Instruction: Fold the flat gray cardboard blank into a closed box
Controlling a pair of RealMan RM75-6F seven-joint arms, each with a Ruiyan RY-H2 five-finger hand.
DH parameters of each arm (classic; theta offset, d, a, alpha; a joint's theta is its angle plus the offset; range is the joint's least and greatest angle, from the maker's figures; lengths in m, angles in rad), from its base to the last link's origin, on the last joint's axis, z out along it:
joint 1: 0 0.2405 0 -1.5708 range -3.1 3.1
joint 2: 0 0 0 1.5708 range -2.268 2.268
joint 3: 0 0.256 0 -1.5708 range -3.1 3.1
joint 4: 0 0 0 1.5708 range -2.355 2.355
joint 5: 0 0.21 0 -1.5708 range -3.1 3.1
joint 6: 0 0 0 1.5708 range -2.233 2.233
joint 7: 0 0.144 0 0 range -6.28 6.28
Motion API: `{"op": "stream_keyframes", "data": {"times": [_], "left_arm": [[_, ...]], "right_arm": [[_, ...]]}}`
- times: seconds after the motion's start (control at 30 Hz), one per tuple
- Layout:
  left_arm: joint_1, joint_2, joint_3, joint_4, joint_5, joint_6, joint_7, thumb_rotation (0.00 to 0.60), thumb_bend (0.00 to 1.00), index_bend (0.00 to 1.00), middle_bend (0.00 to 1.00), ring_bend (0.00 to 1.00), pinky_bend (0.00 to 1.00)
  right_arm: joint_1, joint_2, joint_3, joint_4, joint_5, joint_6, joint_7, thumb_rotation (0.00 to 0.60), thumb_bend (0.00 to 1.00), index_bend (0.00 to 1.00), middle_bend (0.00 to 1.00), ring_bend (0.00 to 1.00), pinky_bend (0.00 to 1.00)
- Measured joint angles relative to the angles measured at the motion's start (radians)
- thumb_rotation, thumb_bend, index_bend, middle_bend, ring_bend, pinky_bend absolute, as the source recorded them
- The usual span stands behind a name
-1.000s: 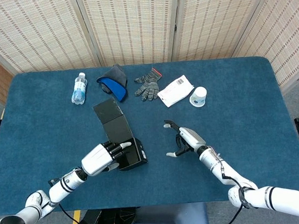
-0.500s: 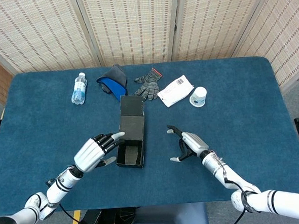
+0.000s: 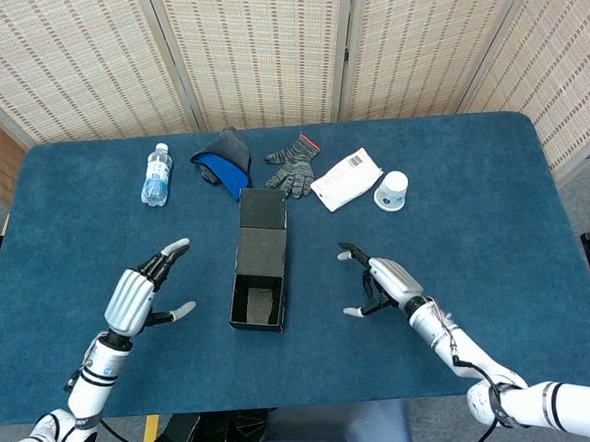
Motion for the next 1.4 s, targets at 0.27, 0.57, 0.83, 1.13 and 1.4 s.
{"op": "stream_keyframes", "data": {"times": [0.27,0.57,0.83,1.13,1.4], "left_arm": [[0.020,0.116,0.045,-0.138,-0.040,-0.192,-0.196,0.600,0.09,0.00,0.00,0.04,0.34],[-0.001,0.151,0.105,-0.166,-0.001,-0.361,-0.434,0.600,0.08,0.00,0.00,0.02,0.31],[-0.050,0.074,0.082,-0.093,0.005,-0.448,-0.502,0.600,0.08,0.00,0.00,0.00,0.29],[-0.105,0.002,0.052,0.012,0.012,-0.504,-0.555,0.600,0.08,0.00,0.00,0.00,0.29],[-0.148,-0.039,0.052,0.075,0.025,-0.553,-0.611,0.600,0.08,0.00,0.00,0.00,0.29]], "right_arm": [[-0.020,0.131,0.045,-0.109,0.011,0.022,0.027,0.600,0.04,0.00,0.19,0.71,0.86],[-0.041,0.193,0.079,-0.155,0.021,0.058,0.048,0.600,0.04,0.00,0.19,0.71,0.86],[-0.050,0.191,0.068,-0.160,0.014,0.070,0.043,0.600,0.04,0.00,0.19,0.71,0.86],[-0.062,0.198,0.066,-0.162,0.011,0.081,0.055,0.600,0.04,0.00,0.19,0.71,0.86],[-0.070,0.199,0.065,-0.148,0.007,0.084,0.075,0.600,0.04,0.00,0.20,0.71,0.86]]}}
